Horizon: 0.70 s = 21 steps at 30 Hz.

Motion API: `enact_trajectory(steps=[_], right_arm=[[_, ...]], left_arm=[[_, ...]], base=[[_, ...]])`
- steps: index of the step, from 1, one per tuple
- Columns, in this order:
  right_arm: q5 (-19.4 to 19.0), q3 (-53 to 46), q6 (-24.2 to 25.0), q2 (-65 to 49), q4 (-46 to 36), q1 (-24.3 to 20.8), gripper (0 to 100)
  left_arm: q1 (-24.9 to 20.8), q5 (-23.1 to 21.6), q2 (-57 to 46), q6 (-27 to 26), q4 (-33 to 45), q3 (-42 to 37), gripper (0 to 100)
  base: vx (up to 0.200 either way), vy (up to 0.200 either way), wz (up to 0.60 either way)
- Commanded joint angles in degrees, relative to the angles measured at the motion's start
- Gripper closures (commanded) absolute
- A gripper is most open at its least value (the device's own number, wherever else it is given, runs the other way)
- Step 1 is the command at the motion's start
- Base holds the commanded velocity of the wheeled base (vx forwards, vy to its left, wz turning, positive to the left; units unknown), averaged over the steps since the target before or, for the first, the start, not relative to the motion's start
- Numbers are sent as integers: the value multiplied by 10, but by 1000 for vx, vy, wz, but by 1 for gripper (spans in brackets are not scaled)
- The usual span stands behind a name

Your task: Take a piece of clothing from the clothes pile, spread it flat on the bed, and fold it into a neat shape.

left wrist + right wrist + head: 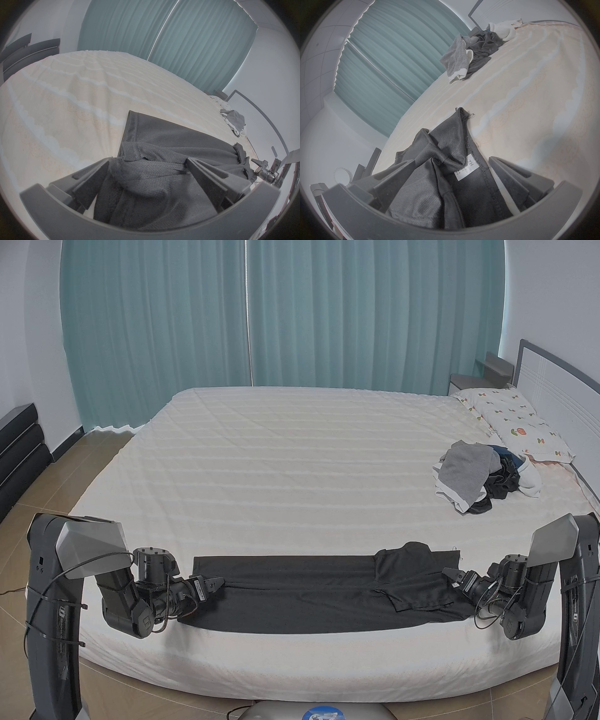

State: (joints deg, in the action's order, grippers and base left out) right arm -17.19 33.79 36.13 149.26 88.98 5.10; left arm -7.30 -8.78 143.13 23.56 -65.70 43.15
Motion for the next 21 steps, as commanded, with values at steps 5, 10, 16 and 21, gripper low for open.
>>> enact_trajectory(steps=[5, 10, 16, 21], right_arm=[[0, 0, 0, 1, 7, 0, 0], [0, 0, 0, 1, 7, 0, 0], [0, 0, 0, 2, 7, 0, 0], [0, -1, -1, 2, 7, 0, 0]], left_arm=[[0, 18, 2, 1, -7, -5, 0], [3, 34, -7, 2, -22, -13, 0], [-2, 33, -67, 10, -21, -44, 0], [-10, 33, -76, 10, -21, -48, 0]], base=[[0, 0, 0], [0, 0, 0], [0, 0, 0], [0, 0, 0]])
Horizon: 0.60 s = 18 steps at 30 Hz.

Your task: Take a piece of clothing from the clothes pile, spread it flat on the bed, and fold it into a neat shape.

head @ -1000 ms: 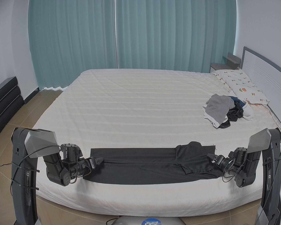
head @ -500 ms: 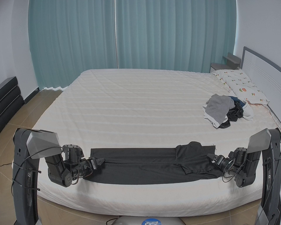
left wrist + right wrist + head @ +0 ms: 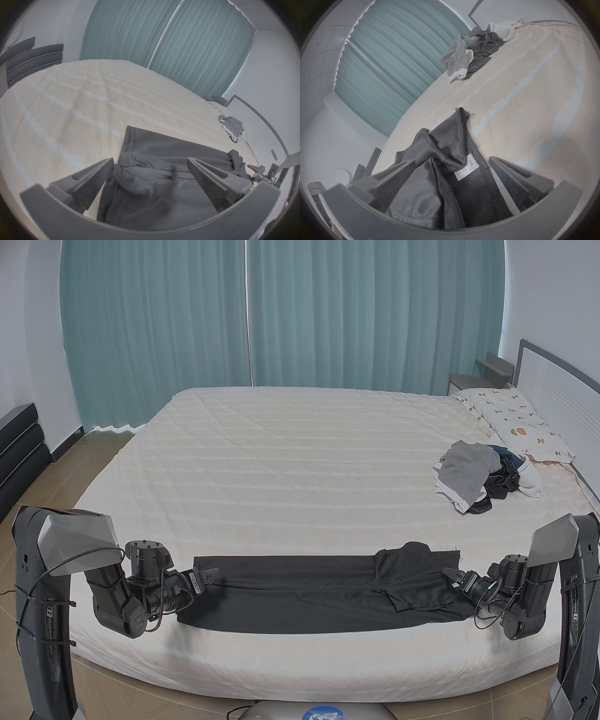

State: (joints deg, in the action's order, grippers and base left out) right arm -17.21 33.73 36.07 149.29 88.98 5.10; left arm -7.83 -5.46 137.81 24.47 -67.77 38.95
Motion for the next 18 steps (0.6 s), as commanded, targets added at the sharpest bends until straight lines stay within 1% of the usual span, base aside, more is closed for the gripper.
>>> enact_trajectory(steps=[1, 8, 15, 18], right_arm=[[0, -1, 0, 1, 7, 0, 0], [0, -1, 0, 1, 7, 0, 0], [0, -1, -1, 1, 7, 0, 0], [0, -1, -1, 1, 7, 0, 0]], left_arm=[[-5, 0, -23, 1, 0, -5, 0], [-3, 0, 3, 8, -1, 10, 0], [14, -1, 28, 10, 0, 29, 0], [13, -1, 44, 21, 0, 39, 0]], base=[[0, 0, 0], [0, 0, 0], [0, 0, 0], [0, 0, 0]])
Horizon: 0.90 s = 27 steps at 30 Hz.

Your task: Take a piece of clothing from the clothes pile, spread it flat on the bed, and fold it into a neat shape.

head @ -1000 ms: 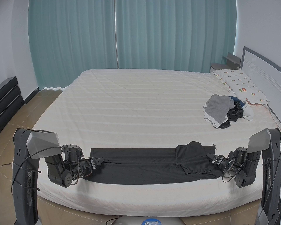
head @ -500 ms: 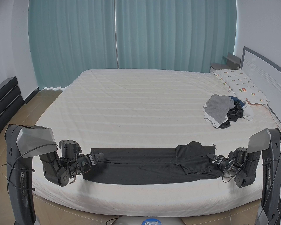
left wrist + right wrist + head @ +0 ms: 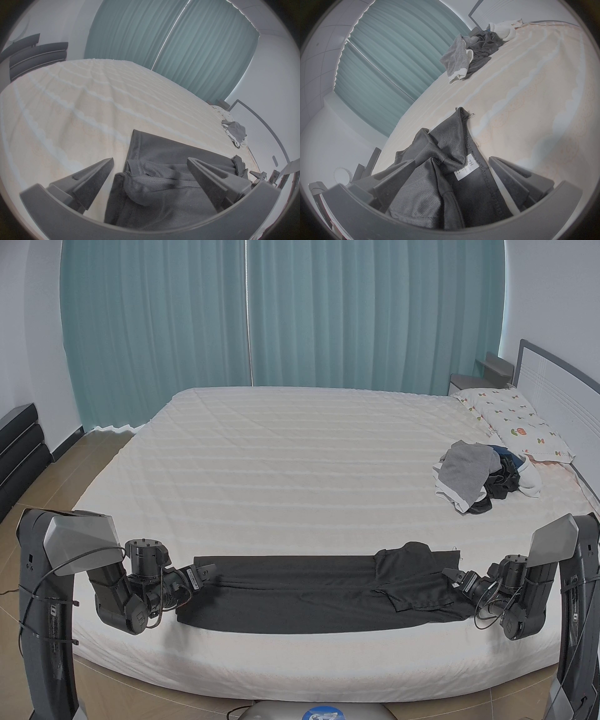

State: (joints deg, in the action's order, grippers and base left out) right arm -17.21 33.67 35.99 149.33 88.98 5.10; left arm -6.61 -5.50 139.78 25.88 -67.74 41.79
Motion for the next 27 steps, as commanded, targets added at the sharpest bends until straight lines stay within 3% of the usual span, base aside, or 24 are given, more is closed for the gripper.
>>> enact_trajectory(steps=[1, 24, 25, 27], right_arm=[[0, -1, 0, 1, 7, 0, 0], [0, -1, -7, 2, 7, 0, 0], [0, 0, -7, 2, 7, 0, 0], [0, -1, -7, 2, 7, 0, 0]], left_arm=[[0, 0, 26, 10, 1, 12, 0], [-13, -11, 32, 17, -4, 7, 0], [-13, -11, 32, 17, -4, 7, 100], [-13, -10, 32, 17, -5, 7, 100]], base=[[0, 0, 0], [0, 0, 0], [0, 0, 0], [0, 0, 0]])
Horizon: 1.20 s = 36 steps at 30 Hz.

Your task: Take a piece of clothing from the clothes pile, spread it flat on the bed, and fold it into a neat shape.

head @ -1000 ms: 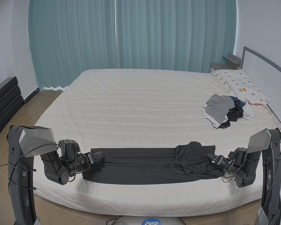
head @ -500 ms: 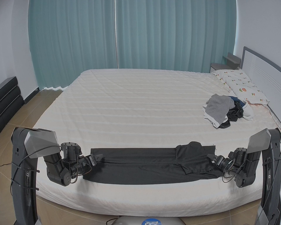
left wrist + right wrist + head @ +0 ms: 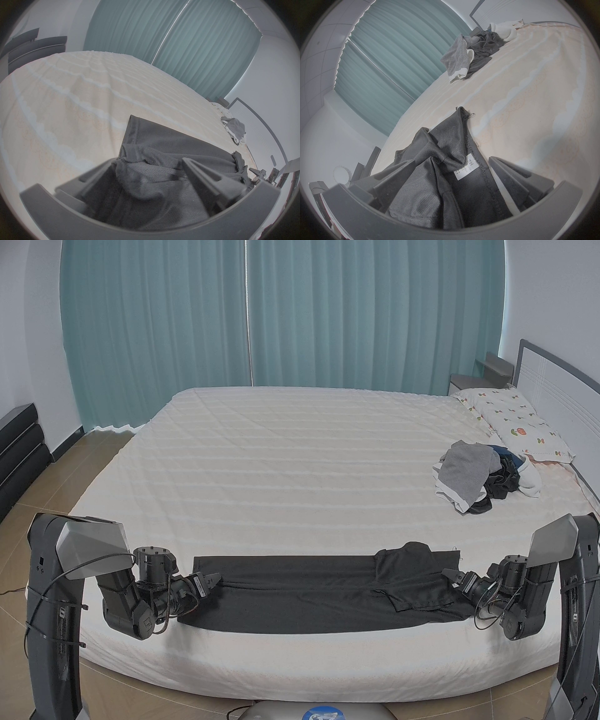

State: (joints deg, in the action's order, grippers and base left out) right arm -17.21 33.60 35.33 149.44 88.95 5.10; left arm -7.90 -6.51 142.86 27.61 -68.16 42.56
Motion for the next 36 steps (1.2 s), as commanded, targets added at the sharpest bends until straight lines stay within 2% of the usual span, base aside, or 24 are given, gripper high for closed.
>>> enact_trajectory(steps=[1, 10, 18, 32, 36], right_arm=[[0, 0, 0, 1, 7, 0, 0], [0, 0, 0, 0, 7, 1, 0], [0, 0, 1, 0, 7, 1, 0], [-2, 1, 7, -23, 7, 18, 0], [-2, 2, 8, -25, 8, 24, 0]], left_arm=[[0, 1, 1, 0, -4, -3, 100], [6, 9, -4, -3, -24, -13, 100], [29, 8, -35, -5, -24, -28, 100], [25, 8, -31, -6, -21, -26, 100], [25, 8, -31, -6, -22, -24, 100]], base=[[0, 0, 0], [0, 0, 0], [0, 0, 0], [0, 0, 0], [-200, 0, 0]])
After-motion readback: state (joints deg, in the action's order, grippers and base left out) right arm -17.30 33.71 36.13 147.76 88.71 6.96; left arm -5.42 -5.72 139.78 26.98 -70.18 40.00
